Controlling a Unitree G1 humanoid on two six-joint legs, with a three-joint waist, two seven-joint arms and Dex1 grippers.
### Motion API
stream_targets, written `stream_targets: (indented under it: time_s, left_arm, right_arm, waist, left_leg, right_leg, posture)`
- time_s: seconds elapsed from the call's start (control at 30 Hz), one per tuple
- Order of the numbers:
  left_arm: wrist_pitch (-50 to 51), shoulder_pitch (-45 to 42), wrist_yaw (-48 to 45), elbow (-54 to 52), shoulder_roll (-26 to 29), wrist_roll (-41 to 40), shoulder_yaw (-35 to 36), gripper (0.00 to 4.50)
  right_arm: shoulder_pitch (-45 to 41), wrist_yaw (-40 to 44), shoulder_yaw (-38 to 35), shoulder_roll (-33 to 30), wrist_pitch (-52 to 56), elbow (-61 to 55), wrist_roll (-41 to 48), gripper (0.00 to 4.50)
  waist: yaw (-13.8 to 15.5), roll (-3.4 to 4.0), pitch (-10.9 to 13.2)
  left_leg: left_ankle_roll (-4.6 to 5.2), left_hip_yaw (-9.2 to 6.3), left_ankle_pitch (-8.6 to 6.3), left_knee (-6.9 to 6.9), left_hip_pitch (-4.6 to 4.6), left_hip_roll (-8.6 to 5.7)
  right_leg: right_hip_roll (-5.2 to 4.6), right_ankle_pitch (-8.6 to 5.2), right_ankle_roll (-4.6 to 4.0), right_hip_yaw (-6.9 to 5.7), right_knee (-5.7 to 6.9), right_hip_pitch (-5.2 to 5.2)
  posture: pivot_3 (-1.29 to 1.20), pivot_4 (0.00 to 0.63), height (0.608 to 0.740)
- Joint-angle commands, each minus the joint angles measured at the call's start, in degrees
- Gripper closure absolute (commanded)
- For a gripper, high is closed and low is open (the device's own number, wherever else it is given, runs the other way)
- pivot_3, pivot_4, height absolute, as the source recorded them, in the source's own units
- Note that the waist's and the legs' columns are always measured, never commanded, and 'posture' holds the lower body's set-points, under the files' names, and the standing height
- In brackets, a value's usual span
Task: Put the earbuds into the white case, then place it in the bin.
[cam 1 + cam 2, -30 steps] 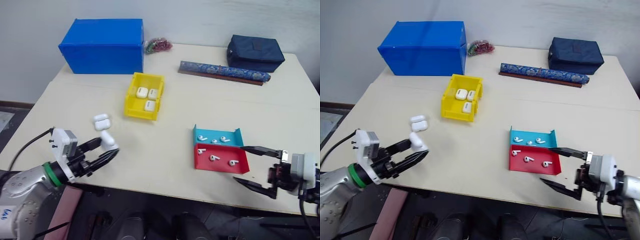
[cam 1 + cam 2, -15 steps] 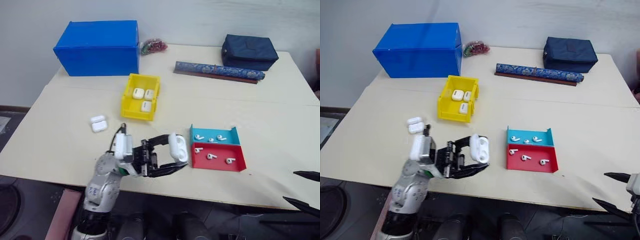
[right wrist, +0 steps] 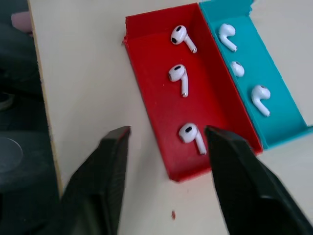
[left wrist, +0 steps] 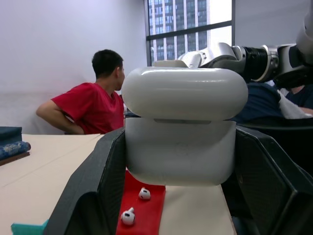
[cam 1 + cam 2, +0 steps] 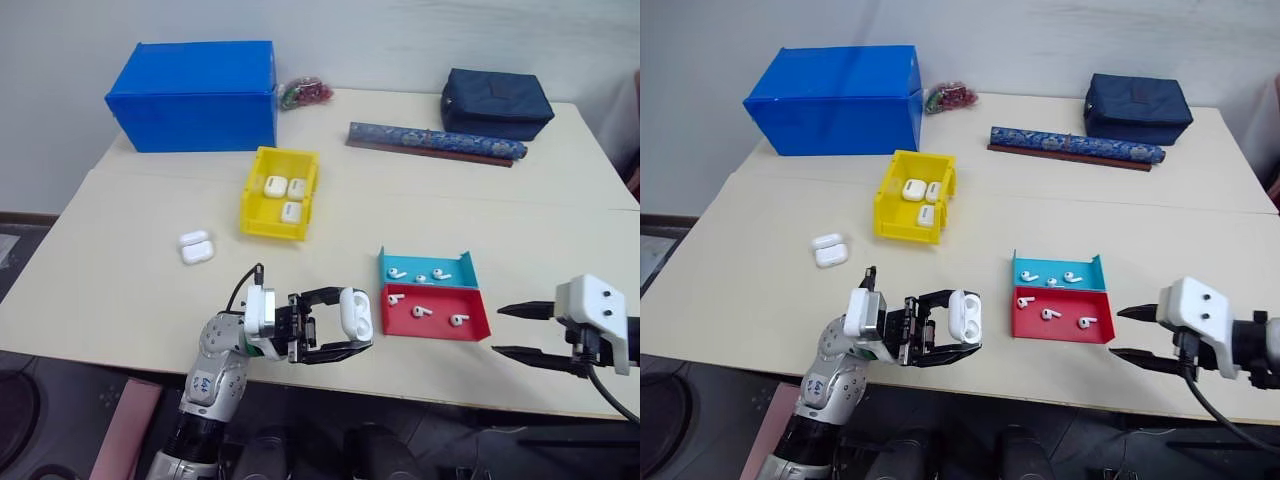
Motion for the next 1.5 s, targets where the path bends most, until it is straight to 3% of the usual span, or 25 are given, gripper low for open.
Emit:
stream_targets:
  time_s: [0.03, 0.3, 0.5, 1.5]
  left_arm:
    - [-1.3, 0.7, 0.4, -0.8, 0.2, 0.3, -0.8, 1.69]
    - [-1.6, 1.7, 1.2, -1.1, 1.1, 0.4, -1.3, 1.69]
    - [-2.0, 2.1, 1.6, -1.2, 1.7, 0.4, -1.4, 1.69]
    - [-3.2, 4.4, 3.5, -1.8, 3.8, 0.4, -0.9, 1.69]
  right_arm:
    - [-4.8, -2.0, 6.4, -2.0, 0.6, -0.6, -4.5, 3.04]
    - [-18.3, -2.7, 21.9, -0.7, 1.1, 3.0, -11.9, 3.04]
    - [-23.1, -1.1, 27.3, -0.2, -0.4, 6.2, -15.3, 3.04]
    - [-31.6, 6.4, 34.4, 1.5, -6.1, 14.7, -25.6, 3.04]
  waist:
    - [0.1, 0.0, 0.0]
    - [-0.3, 0.0, 0.0]
    - [-0.2, 0.0, 0.0]
    - [-0.3, 0.01, 0.0]
  left_leg:
    - [0.01, -0.01, 0.0, 0.0, -0.02, 0.0]
    - [0.0, -0.03, -0.01, -0.01, -0.01, 0.0]
    - [0.01, -0.06, 0.0, -0.05, -0.03, 0.0]
    - [0.01, -0.13, -0.01, -0.04, -0.04, 0.0]
  right_leg:
    - [-0.01, 0.0, 0.0, 0.0, 0.0, -0.01]
    - [-0.02, 0.0, 0.0, -0.01, 0.02, -0.05]
    - [-0.05, 0.0, 0.0, -0.05, 0.01, -0.07]
    - [-0.09, 0.0, -0.01, -0.13, 0.03, -0.08]
  posture:
    - [0.0, 0.15, 0.74]
    - [0.0, 0.15, 0.74]
    - [0.0, 0.15, 0.74]
    - [0.0, 0.15, 0.74]
